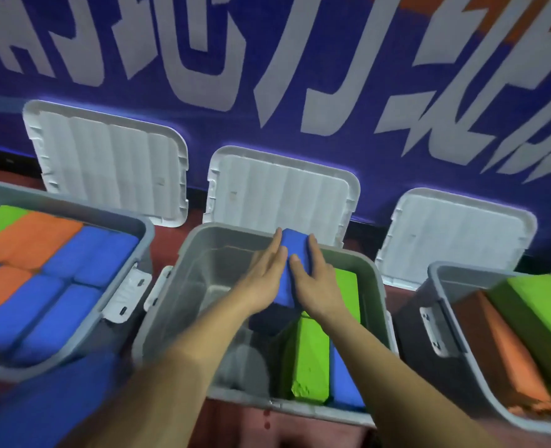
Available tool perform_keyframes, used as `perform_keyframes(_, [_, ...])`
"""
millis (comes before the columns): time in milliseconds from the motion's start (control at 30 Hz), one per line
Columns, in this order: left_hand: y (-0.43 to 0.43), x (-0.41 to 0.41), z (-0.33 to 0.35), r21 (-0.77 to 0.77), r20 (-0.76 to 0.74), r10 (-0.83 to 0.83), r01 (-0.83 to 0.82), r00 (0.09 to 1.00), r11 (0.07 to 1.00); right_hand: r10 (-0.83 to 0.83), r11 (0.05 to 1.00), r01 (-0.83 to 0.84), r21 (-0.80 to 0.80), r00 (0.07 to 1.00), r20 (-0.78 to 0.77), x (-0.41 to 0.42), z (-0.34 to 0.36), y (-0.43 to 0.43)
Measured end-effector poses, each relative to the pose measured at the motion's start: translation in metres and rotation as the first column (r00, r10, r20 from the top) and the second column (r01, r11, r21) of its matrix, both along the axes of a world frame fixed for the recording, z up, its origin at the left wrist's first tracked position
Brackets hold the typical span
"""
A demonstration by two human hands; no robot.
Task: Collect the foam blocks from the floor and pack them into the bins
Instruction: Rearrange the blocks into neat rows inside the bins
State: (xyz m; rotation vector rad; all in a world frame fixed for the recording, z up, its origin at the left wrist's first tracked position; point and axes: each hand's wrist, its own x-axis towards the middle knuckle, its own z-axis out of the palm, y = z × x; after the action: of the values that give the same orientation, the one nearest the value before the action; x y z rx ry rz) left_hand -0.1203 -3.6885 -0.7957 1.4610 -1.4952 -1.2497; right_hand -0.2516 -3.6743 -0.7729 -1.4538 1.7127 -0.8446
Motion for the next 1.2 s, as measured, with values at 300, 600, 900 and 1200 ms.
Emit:
perform_keyframes(300, [-0.065,-0.022,-0.068,0.033,0.205,-0.055,0.049,0.977,0.998,0.12,0.987,-0.088,0.135,0.961,-0.249,-0.023,-0.066,-0.066])
perform_keyframes(600, [-0.072,-0.031,-0.144,0.092,0.267,-0.127,0.106,0.955,0.99,0.296,0.949,-0.13,0.287,0.682,-0.669,-0.03,-0.131,-0.078])
perform_keyframes(900, [-0.061,-0.027,-0.138,0.117,0.508,-0.165,0.122,0.845,0.986,0.371,0.92,-0.155,0.36,0.641,-0.671,-0.03,-0.132,-0.072])
perform_keyframes(1200, [0.044,0.043,-0.031,-0.048,0.649,0.085,-0.071,0.756,0.996,0.292,0.956,-0.286,0.062,0.925,-0.244,0.024,-0.058,0.004])
